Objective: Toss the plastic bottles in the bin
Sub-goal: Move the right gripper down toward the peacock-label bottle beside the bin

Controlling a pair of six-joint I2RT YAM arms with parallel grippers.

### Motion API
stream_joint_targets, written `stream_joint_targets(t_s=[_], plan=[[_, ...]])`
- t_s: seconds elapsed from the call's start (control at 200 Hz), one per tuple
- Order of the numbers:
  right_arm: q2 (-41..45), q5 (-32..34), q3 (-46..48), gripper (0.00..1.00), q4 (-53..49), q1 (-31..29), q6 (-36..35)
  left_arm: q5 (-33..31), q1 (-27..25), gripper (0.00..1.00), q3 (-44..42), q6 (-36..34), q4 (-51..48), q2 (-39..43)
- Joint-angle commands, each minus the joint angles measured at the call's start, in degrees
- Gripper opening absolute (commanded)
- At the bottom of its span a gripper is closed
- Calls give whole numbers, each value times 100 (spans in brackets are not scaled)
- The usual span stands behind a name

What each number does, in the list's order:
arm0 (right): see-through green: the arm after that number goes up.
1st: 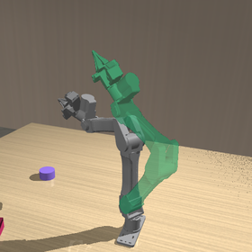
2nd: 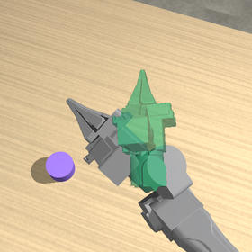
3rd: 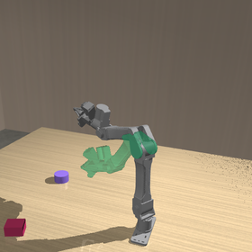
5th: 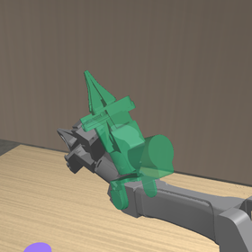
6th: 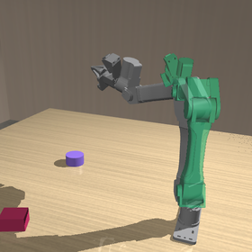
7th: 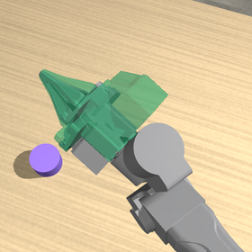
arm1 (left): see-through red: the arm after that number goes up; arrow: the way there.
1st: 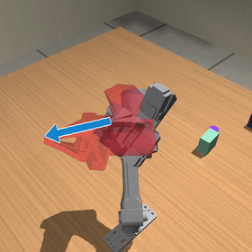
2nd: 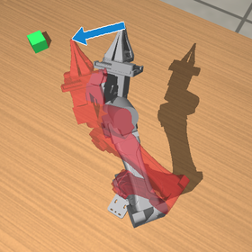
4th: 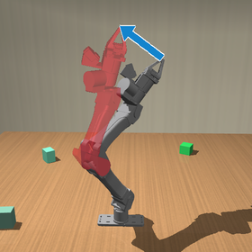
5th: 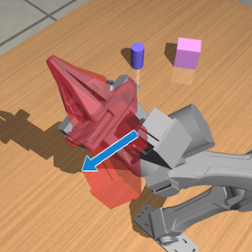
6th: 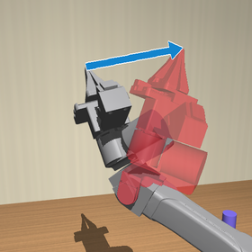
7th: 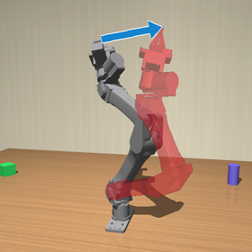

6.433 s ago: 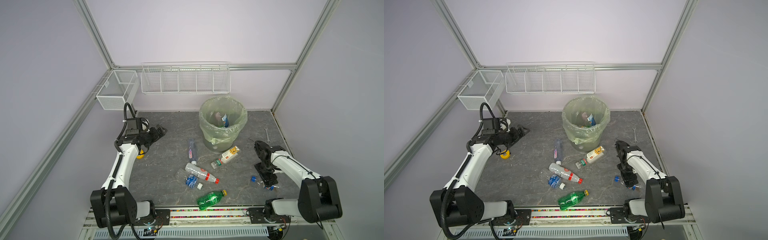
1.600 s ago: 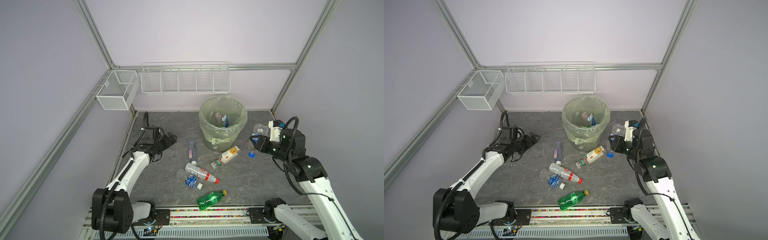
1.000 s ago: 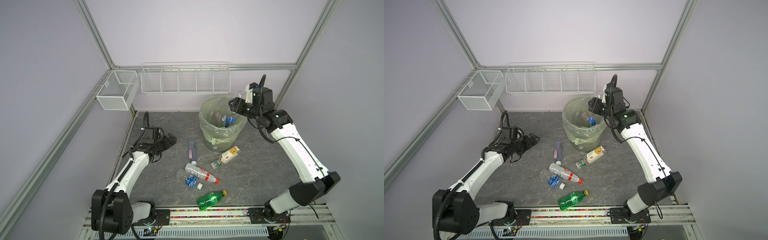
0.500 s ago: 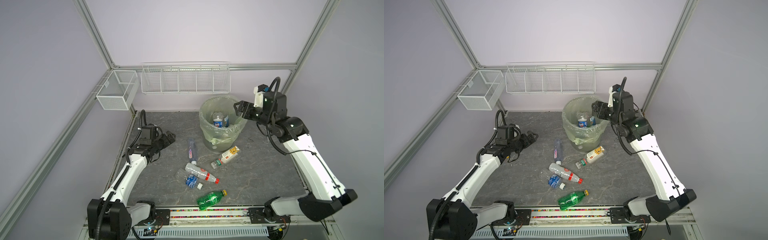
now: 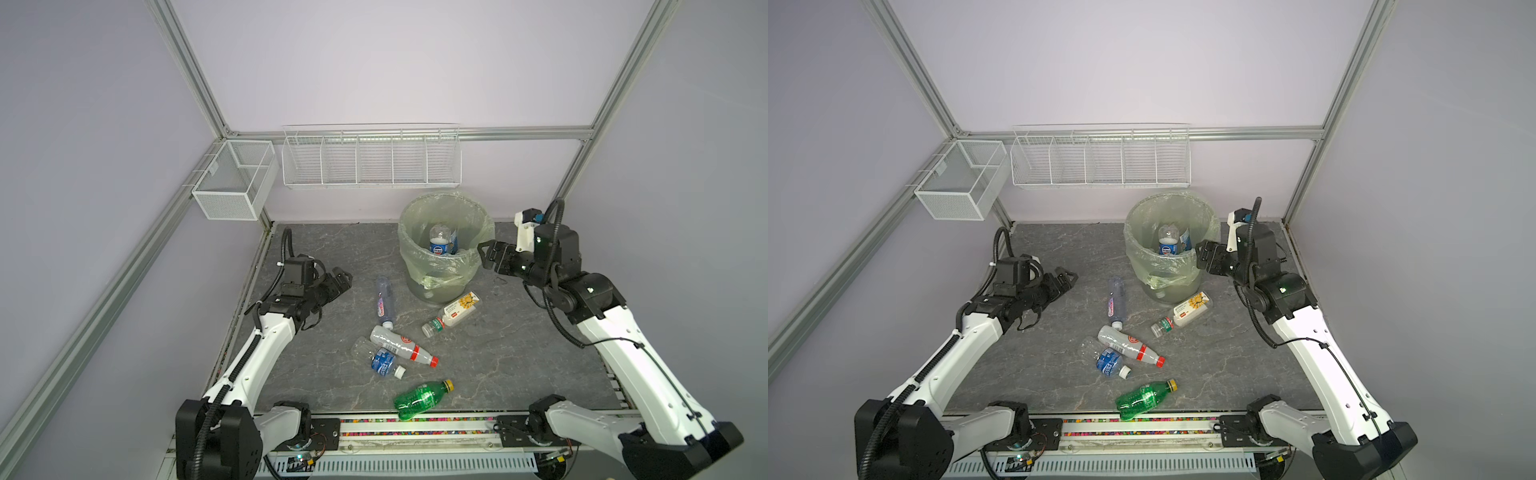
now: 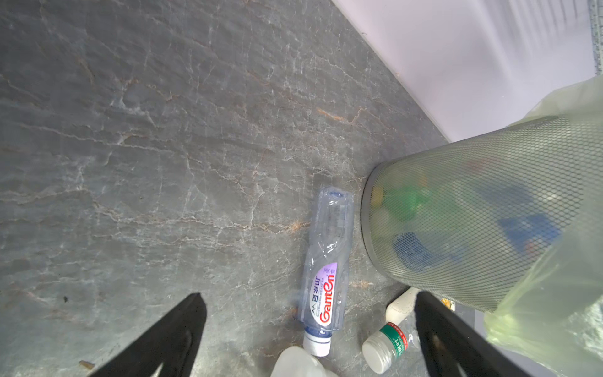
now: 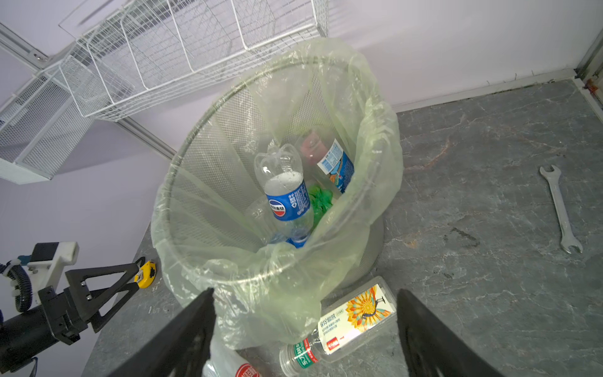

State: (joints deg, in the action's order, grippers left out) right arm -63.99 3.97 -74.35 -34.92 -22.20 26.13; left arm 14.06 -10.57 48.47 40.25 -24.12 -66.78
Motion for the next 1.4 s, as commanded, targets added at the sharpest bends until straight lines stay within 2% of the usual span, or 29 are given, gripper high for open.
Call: stream_joint_targets(t_s=[0.0, 0.33, 0.52, 0.665, 0.91, 0.995, 1.2, 1.394], plan=[[190, -133, 294, 88, -91, 32, -2, -7, -42, 100, -214, 299, 136, 256], [526, -27, 923, 88, -405, 27, 85, -519, -326, 100, -512, 700, -333, 653], [682, -29, 1238, 88, -732, -7, -66, -542, -428, 100, -663, 886, -455, 719], [862, 193, 1548, 88, -865, -45, -2, -1037, -703, 100, -551, 879, -794, 792], [913, 87, 1995, 88, -785, -92, 711, -1012, -797, 100, -632, 948, -791, 711], [929, 119, 2137, 88, -727, -104, 964, -1202, -879, 100, -636, 1077, -983, 766], [1018, 164, 2815, 88, -163, -243, 1988, -1327, -938, 100, -830, 1184, -845, 1022], [926, 231, 3187, 88, 328, -370, 2775, -1160, -939, 100, -791, 1070, -615, 810]])
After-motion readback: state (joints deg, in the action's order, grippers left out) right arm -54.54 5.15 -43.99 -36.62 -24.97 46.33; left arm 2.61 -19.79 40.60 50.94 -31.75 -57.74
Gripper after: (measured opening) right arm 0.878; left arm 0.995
